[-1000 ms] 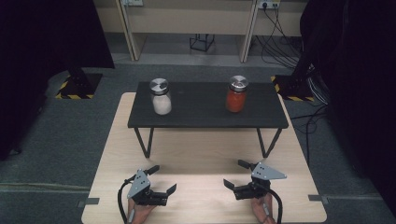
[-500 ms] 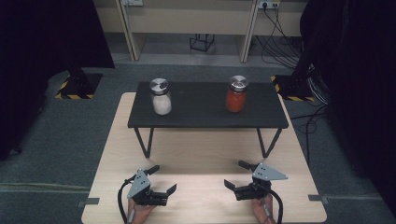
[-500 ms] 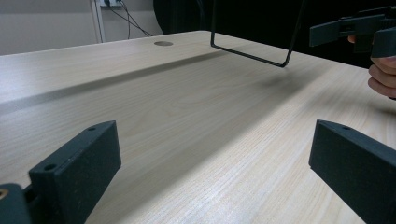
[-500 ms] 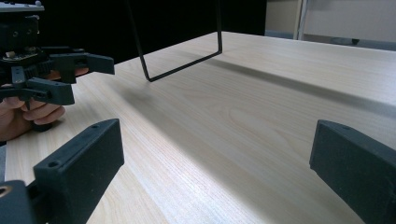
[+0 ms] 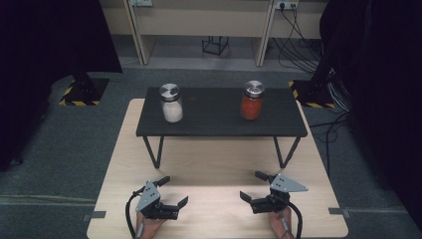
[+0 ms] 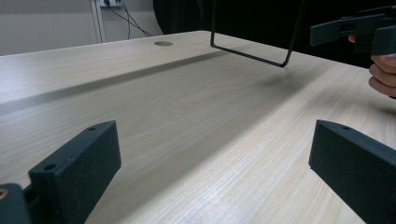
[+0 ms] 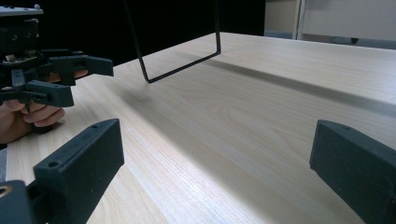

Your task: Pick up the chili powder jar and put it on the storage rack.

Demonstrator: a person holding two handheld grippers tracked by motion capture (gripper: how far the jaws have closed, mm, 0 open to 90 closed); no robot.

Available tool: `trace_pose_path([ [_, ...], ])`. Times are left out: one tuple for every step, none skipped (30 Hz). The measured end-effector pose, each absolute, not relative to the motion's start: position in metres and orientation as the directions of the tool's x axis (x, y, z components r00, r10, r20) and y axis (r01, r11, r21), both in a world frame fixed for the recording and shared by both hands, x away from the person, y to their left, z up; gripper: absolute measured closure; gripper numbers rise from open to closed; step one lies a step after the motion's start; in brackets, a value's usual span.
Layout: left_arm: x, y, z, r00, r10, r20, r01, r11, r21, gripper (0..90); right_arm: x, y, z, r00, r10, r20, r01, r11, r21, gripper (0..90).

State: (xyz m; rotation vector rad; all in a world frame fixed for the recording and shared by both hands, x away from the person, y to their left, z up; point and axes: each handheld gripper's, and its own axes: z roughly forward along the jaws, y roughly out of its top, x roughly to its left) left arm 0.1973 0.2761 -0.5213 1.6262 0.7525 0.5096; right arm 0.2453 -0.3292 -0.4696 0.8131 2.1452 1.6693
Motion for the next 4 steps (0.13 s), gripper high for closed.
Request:
trace_pose_path([
  [0.1975,0.276,-0.5212,0.693,0.716,-0.08,0.193,-0.077,0.978,1.5,0.2451,-0.3294,-0.4696,-0.793,0.6,0.104,0.248,0.162,0.955,3.0],
  [0.1976,0.276,-0.5213,0.693,0.717,-0.082,0.194,-0.076,0.978,1.5,0.2453,-0.33,-0.4698,-0.794,0.599,0.106,0.248,0.159,0.956,2.9],
  [0.1977,0.276,-0.5214,0.693,0.717,-0.081,0.193,-0.076,0.978,1.5,0.2456,-0.3304,-0.4699,-0.795,0.598,0.107,0.247,0.157,0.956,2.9],
  [0.1979,0.276,-0.5212,0.693,0.717,-0.082,0.195,-0.077,0.978,1.5,0.2458,-0.3307,-0.47,-0.795,0.597,0.108,0.247,0.155,0.956,2.9],
])
